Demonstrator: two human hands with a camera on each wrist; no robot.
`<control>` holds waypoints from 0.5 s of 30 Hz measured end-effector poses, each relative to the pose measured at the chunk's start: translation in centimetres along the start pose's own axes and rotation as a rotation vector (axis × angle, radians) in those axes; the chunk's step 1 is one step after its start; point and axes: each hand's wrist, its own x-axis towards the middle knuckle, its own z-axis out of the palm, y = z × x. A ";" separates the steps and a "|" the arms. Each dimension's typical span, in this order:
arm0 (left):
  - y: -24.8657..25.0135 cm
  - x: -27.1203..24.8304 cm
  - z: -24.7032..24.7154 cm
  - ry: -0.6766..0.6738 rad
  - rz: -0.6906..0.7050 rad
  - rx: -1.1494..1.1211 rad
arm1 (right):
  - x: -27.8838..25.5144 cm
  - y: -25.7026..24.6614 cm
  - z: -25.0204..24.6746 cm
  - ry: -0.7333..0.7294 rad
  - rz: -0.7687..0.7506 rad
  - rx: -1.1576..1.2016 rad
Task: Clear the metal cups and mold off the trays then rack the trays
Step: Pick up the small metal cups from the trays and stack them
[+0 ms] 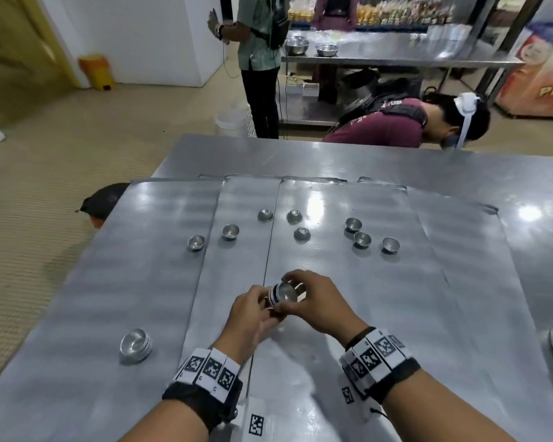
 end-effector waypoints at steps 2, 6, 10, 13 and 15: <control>0.4 -0.3 0.1 -0.019 0.002 -0.034 | 0.2 -0.2 0.6 0.007 -0.009 -0.001; 0.6 -0.4 0.2 -0.026 0.008 -0.049 | 0.4 -0.3 0.9 0.022 -0.042 -0.008; 0.4 0.2 0.7 -0.056 0.024 0.020 | 0.3 0.2 0.9 0.035 -0.048 0.023; 0.0 0.7 1.3 -0.066 0.052 0.097 | 0.1 0.7 0.4 0.032 -0.038 0.037; -0.2 1.1 1.7 -0.064 0.062 0.105 | -0.1 1.1 -0.4 0.021 -0.013 0.045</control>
